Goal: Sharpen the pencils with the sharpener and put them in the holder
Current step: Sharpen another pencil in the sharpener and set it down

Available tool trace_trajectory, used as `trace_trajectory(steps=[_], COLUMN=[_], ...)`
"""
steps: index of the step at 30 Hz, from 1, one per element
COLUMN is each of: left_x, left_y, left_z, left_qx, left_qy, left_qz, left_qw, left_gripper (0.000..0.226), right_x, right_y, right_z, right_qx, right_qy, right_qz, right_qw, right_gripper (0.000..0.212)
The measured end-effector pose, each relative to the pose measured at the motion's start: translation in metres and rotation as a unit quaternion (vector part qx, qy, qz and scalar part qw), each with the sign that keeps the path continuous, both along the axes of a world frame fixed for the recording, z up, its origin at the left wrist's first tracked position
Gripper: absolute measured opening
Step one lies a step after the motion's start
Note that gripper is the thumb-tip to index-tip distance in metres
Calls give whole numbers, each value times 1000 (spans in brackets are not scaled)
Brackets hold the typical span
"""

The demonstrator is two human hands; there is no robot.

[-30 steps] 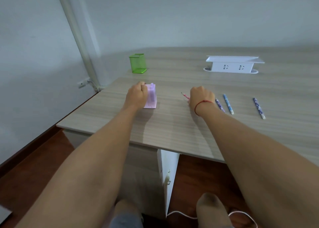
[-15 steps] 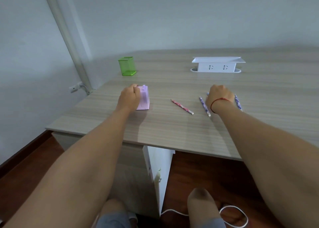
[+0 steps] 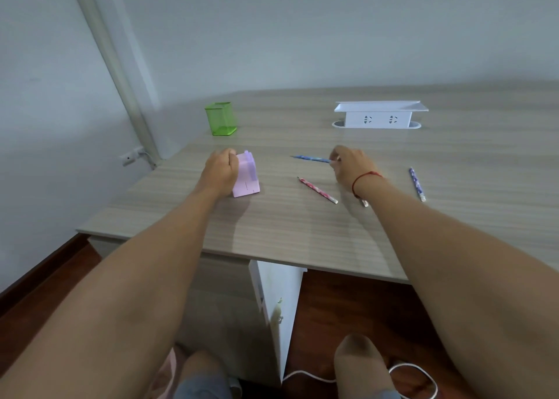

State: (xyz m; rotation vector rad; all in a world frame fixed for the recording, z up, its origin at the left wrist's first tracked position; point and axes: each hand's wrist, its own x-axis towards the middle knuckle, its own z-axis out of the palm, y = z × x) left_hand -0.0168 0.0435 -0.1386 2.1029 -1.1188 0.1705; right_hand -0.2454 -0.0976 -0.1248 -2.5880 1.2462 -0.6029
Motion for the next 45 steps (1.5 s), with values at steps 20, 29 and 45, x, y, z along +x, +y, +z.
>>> trace_trajectory(steps=[20, 29, 45], left_x=[0, -3, -13], left_y=[3, -1, -6], left_z=[-3, -9, -10], left_qx=[-26, -47, -84], left_qy=[40, 52, 67], left_qz=[7, 26, 48], left_qw=[999, 997, 993], left_gripper=[40, 34, 27], right_x=[65, 68, 102], right_y=[31, 26, 35], right_z=[0, -9, -13], right_qx=[15, 82, 149], right_qy=[-6, -81, -158], right_qz=[102, 117, 123], right_qw=[995, 986, 968], right_gripper=[23, 22, 26])
